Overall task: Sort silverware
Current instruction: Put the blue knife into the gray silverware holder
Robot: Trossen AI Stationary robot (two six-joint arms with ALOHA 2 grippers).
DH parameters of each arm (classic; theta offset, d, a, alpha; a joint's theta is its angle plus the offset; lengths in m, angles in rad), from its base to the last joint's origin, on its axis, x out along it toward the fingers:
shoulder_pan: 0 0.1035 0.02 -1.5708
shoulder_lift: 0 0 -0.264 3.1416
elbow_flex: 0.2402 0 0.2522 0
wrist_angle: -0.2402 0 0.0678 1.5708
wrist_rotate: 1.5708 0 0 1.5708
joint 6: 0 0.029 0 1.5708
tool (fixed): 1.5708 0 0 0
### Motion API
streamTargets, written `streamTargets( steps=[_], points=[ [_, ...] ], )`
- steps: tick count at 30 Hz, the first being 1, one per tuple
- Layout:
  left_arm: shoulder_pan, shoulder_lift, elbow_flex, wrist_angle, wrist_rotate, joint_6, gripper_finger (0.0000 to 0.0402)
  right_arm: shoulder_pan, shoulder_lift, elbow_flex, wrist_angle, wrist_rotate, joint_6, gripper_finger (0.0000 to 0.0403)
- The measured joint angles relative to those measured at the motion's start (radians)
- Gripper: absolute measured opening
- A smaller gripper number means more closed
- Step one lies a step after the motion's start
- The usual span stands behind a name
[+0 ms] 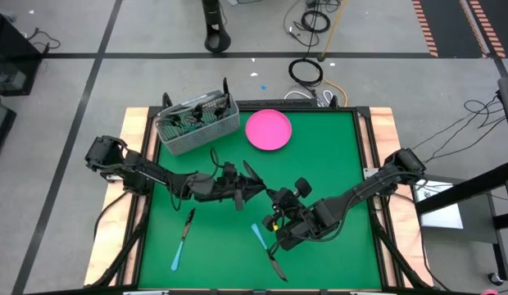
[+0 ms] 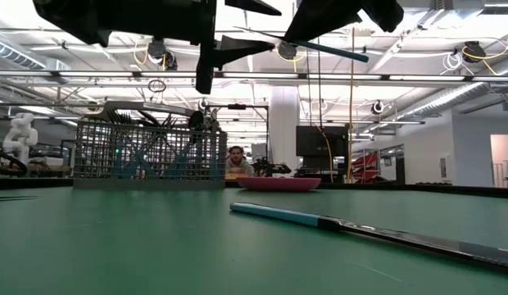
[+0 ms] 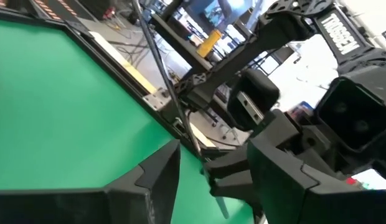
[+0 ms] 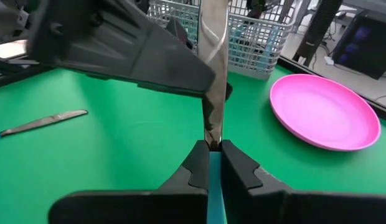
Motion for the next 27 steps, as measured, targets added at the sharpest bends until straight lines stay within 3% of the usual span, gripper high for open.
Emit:
streamTargets(
  steps=[4, 12, 20, 27],
  points=[
    [0.0, 0.0, 0.0, -0.001, -0.032, 0.009, 0.015, -0.01, 0.0, 0.0, 0.013, -0.001, -0.016, 0.0],
    [0.014, -0.001, 0.001, 0.016, -0.049, 0.059, 0.0012, -0.021, 0.0, 0.0, 0.037, 0.004, -0.053, 0.0001],
    [0.019, 0.0, 0.001, 0.011, -0.065, 0.106, 0.0004, -0.046, 0.0, 0.0, 0.077, -0.012, -0.13, 0.003],
    [0.042, 0.0, 0.001, 0.024, -0.085, 0.157, 0.0002, -0.048, -0.062, 0.0, 0.064, -0.032, -0.248, 0.0103]
  ],
)
